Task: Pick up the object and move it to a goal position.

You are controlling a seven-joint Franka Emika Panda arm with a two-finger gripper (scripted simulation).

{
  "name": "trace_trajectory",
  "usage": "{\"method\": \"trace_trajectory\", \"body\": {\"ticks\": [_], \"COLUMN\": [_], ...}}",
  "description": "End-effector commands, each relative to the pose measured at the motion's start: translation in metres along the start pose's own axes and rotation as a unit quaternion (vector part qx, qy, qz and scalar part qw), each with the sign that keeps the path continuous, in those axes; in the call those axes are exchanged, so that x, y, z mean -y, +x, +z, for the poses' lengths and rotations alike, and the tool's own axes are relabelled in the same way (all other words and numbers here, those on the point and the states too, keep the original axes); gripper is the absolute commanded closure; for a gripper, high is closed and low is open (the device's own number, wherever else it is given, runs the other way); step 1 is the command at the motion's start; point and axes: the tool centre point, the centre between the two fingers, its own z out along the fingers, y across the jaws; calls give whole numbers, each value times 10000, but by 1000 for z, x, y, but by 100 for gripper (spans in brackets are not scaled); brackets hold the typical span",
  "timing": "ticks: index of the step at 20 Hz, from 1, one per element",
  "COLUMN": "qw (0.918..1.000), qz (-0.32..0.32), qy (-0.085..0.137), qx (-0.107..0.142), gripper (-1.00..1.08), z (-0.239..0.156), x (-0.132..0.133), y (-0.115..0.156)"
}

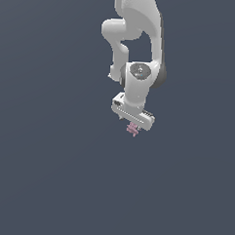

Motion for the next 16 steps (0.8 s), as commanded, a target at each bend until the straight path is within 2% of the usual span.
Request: {"method": "trace_trajectory", "body": {"ticks": [1,9,16], "qw": [9999,9988,9987], "qz": [170,479,516], "qy": [7,15,15], "qx": [5,17,20], "gripper": [-92,-92,-92], "z": [4,12,13], "x": [4,12,13], "y": [-11,-33,-36]}}
